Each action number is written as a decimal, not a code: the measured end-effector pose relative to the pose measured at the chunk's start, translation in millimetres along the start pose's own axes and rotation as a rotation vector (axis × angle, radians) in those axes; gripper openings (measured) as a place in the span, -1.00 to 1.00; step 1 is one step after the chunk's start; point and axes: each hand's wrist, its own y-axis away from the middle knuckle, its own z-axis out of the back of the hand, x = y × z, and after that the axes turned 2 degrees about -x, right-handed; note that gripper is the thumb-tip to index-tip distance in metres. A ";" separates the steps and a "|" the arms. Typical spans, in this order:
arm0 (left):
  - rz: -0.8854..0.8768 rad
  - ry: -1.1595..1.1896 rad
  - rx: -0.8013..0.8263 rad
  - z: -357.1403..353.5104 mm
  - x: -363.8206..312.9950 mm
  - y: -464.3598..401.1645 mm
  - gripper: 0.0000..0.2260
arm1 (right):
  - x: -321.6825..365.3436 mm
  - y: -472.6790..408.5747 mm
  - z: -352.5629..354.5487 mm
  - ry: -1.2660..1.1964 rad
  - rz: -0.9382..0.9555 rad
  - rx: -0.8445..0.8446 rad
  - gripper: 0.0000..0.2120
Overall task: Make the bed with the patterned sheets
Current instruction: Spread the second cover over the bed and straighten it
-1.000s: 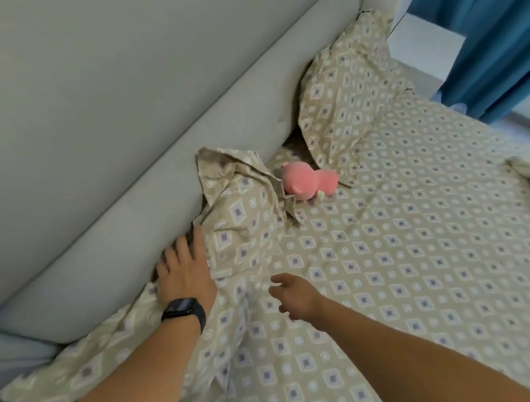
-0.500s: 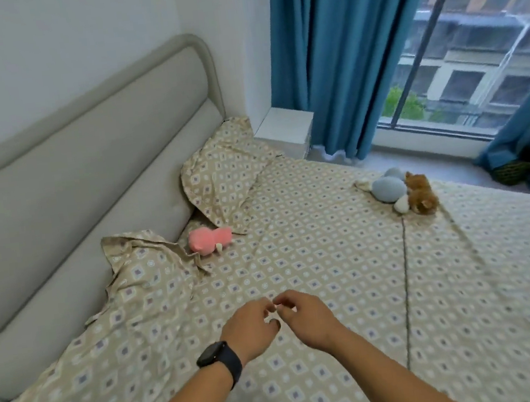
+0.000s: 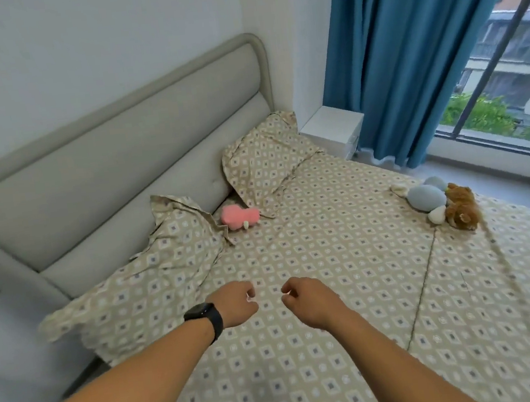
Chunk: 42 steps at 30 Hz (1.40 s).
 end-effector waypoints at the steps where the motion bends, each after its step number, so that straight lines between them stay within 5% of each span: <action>1: 0.032 -0.035 0.001 6.4 21.9 -6.9 -0.65 | 10.4 -17.9 -7.2 0.034 0.013 0.025 -0.65; 11: 0.122 -0.341 -0.107 53.4 221.3 -189.0 -0.21 | 93.1 -253.8 -86.8 0.392 -0.006 0.031 -0.67; 15: 0.398 -0.252 -0.231 38.5 310.0 -297.9 0.01 | 92.3 -381.1 -137.2 0.461 -0.056 0.055 -0.66; 19: 0.400 -0.323 -0.295 -10.1 350.6 -377.7 0.15 | 74.1 -492.6 -181.9 0.510 -0.115 0.030 -0.64; 22: 0.250 -0.451 -0.437 -40.5 360.0 -411.9 0.07 | 58.0 -562.3 -212.4 0.426 -0.101 -0.026 -0.51; 27: 0.131 -0.359 -0.477 -46.5 382.0 -429.2 -0.17 | 67.3 -609.9 -293.1 -0.340 -0.224 0.185 -0.26; 33: -0.010 -0.157 -0.602 6.1 373.8 -386.8 -0.33 | 78.3 -604.7 -289.8 -0.243 -0.007 -0.215 -0.51; 35: -0.029 -0.174 -0.620 10.9 372.9 -387.9 -0.30 | 73.7 -602.1 -271.8 -0.178 0.052 -0.139 -0.51; 39: 0.177 -0.364 -0.443 -5.7 379.4 -407.5 -0.15 | 59.1 -610.7 -252.0 -0.068 -0.065 0.290 -0.40; 42: 0.160 -0.573 -0.480 -24.9 371.9 -415.1 -0.14 | 50.2 -620.8 -245.5 0.123 -0.056 0.163 -0.45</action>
